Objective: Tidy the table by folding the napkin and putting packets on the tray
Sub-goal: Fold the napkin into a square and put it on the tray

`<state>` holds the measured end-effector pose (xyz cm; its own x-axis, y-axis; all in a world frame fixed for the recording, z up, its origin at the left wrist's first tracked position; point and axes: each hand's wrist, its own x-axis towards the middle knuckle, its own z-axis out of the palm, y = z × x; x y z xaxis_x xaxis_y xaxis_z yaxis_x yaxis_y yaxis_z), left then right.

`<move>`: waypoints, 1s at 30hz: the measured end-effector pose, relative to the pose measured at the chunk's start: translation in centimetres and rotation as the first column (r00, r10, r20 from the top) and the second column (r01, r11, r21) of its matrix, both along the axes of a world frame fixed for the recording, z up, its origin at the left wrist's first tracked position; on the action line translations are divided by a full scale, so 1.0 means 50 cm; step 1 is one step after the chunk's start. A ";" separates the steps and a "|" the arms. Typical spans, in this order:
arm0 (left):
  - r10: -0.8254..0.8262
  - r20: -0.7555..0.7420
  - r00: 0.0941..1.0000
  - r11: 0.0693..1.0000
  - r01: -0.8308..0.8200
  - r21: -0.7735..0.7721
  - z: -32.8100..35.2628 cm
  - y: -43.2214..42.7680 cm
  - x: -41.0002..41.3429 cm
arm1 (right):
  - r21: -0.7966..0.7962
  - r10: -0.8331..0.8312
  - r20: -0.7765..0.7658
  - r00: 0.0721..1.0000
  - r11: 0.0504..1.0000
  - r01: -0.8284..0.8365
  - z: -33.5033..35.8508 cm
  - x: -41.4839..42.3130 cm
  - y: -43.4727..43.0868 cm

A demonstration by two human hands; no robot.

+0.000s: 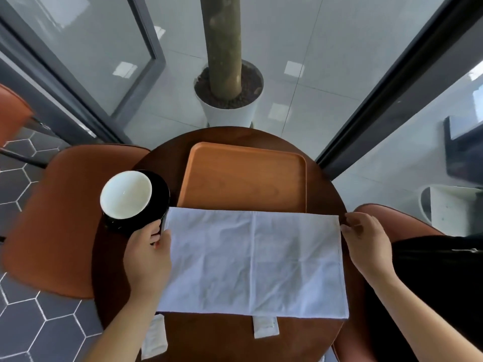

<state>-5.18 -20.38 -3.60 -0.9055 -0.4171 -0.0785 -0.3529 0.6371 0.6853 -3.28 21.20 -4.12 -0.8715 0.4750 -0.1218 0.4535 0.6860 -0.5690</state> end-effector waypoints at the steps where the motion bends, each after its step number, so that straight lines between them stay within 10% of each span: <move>1: -0.009 0.019 1.000 1.000 0.009 -0.019 0.003 -0.002 0.010 | 0.046 0.038 -0.024 0.999 0.998 -0.037 0.005 0.011 -0.008; 9: -0.328 0.221 0.918 0.776 0.395 -0.492 0.010 0.019 0.141 | 0.299 0.601 -0.006 0.799 0.764 -0.572 -0.007 0.144 -0.193; 14: -0.379 0.420 0.825 0.639 0.562 -0.526 -0.023 0.031 0.175 | 0.359 0.696 0.192 0.692 0.606 -0.710 -0.072 0.196 -0.228; 30: -0.163 0.388 0.907 0.856 0.326 -0.402 0.029 0.016 0.178 | 0.289 0.610 0.029 0.792 0.753 -0.591 -0.057 0.212 -0.193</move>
<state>3.72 -19.58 -2.17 -0.9361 -0.2483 -0.2490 -0.2956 0.9392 0.1747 7.30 11.55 -6.95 -0.9895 -0.1443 -0.0048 -0.1345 0.9332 -0.3333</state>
